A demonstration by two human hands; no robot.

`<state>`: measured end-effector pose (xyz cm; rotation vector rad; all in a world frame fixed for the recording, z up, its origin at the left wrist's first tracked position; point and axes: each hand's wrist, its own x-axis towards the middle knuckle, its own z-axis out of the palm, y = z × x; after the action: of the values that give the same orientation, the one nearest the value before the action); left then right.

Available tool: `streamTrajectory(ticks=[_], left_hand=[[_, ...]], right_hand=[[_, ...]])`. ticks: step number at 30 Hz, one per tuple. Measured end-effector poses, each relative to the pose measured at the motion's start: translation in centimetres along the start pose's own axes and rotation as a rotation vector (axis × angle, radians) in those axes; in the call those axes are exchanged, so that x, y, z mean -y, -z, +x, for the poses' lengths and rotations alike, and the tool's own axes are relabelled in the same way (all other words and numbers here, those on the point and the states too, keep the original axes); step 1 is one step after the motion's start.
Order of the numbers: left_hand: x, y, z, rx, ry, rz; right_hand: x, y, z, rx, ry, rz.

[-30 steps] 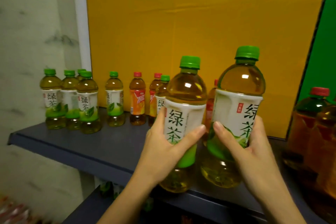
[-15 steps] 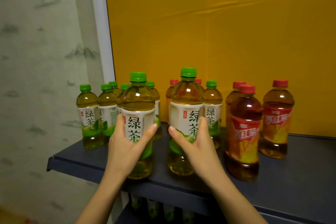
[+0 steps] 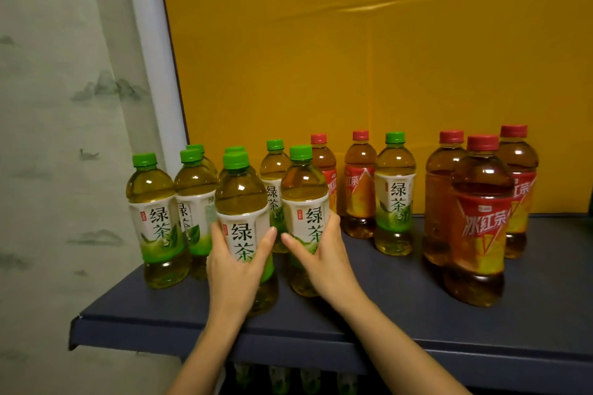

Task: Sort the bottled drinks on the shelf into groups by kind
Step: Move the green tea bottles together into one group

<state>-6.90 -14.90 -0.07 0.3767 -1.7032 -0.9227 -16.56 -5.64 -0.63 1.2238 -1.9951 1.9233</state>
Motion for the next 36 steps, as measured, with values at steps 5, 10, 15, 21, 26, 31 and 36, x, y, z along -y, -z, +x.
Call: streamTrajectory(ticks=[5,10,15,21,26,31,36], left_hand=[[1.1,-0.9,0.4,-0.096,-0.050,0.158],[1.3,-1.2,0.3,-0.114,0.001,0.184],[0.6,-1.6,-0.1,-0.193,-0.042,0.253],[-2.8,-3.4,-2.4,-0.241,-0.509,0.120],[-5.9,-8.8,-2.3,0.181,-0.351,-0.004],[-6.7,-13.2,1.1,0.193,-0.041,-0.071],[-5.9,-15.7,4.6,0.147,0.204,-0.052]], right_hand=[[0.0,-1.0,0.6,-0.003,-0.001,-0.029],[-0.2,-1.5,0.9,0.027,-0.034,-0.081],[0.3,-0.4,0.8,0.063,-0.070,-0.072],[1.5,3.6,4.3,-0.078,-0.024,-0.057],[1.7,5.9,7.9,-0.162,0.022,-0.118],[1.3,7.0,11.3,-0.111,0.010,-0.222],[0.4,6.5,13.2,-0.154,0.015,-0.289]])
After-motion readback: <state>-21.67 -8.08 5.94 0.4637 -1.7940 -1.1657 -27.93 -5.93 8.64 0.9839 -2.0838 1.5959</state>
